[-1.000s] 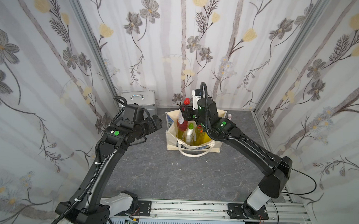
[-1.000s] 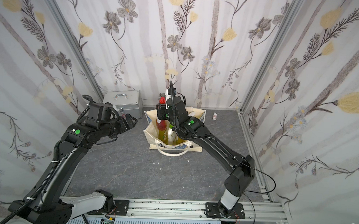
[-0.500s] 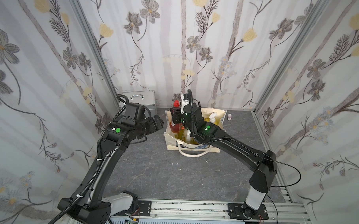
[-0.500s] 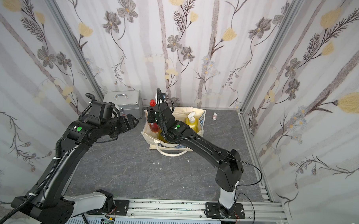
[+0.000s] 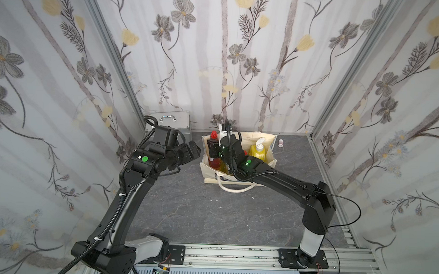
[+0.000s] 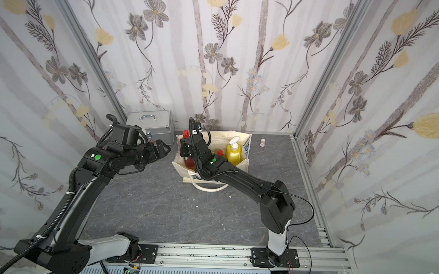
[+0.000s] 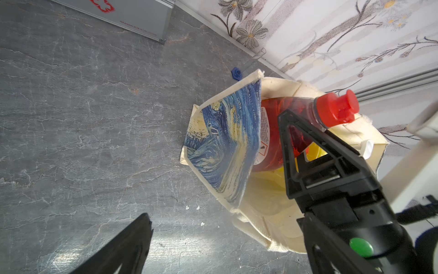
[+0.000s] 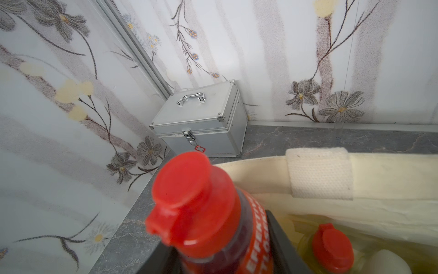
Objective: Pack dish soap into the shopping bag
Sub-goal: Place the bottle of dish soap in the shopping bag.
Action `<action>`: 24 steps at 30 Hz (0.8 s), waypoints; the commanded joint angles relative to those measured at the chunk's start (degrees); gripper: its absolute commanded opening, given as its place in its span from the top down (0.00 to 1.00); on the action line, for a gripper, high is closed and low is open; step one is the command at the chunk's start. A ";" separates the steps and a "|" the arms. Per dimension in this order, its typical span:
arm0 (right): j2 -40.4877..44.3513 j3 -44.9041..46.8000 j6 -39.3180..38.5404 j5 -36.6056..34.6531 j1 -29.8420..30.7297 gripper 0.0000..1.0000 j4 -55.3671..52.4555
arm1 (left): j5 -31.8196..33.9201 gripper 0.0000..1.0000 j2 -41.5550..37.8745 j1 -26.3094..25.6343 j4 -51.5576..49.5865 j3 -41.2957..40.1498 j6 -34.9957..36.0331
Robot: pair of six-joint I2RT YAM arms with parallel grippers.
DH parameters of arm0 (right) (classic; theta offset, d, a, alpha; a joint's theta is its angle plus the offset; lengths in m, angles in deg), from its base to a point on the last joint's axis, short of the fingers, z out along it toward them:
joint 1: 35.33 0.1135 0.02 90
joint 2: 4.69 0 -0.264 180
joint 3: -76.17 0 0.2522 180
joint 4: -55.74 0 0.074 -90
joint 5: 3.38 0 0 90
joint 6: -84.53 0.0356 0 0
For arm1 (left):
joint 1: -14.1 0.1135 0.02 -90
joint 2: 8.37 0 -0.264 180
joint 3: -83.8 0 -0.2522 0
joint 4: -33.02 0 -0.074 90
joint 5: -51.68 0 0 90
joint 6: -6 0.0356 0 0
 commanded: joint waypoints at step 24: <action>-2.46 6.75 2.75 3.80 -0.15 0.68 12.57 | -0.67 0.00 0.30 0.04 1.63 -1.37 -2.21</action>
